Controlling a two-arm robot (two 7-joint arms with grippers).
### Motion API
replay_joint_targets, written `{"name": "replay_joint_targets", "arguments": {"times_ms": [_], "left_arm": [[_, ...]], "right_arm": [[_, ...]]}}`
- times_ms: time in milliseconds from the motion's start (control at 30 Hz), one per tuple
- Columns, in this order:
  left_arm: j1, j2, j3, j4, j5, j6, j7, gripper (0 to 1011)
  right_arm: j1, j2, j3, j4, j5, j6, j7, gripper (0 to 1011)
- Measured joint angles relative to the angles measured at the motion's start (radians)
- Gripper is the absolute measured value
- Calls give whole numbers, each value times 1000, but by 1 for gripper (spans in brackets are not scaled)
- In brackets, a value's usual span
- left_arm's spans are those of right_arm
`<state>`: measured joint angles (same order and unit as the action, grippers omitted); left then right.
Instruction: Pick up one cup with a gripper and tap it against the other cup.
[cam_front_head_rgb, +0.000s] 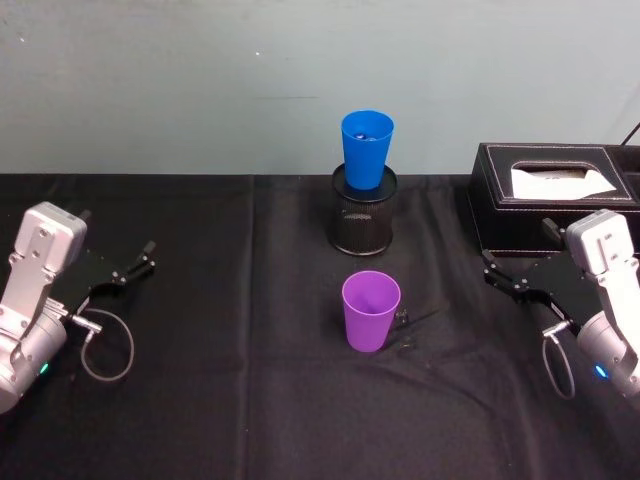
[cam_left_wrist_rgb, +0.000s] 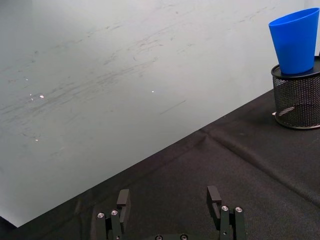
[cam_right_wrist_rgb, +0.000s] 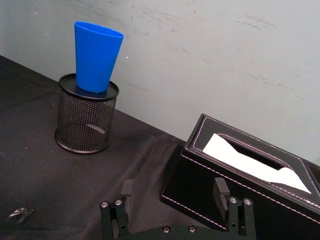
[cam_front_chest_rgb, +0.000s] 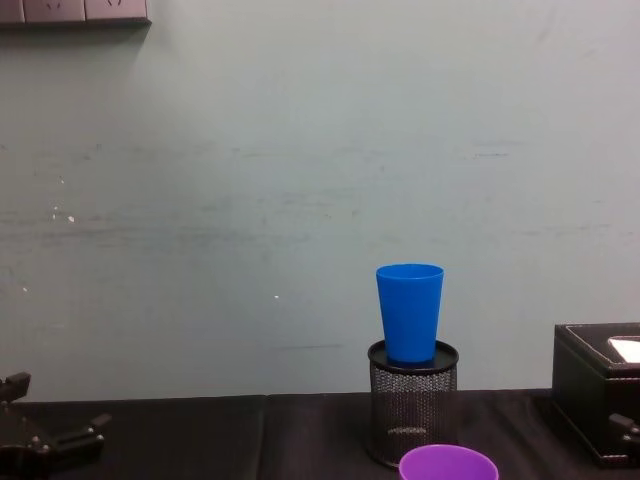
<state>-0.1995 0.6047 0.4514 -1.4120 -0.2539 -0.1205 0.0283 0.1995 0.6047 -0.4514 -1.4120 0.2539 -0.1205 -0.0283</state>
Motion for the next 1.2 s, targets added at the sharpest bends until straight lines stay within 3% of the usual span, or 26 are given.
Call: {"name": "replay_joint_targets", "arguments": {"times_ms": [1200], "left_arm": [[0,0,0,0,0,0,0,1000]], "right_arm": [[0,0,0,0,0,0,0,1010]]}}
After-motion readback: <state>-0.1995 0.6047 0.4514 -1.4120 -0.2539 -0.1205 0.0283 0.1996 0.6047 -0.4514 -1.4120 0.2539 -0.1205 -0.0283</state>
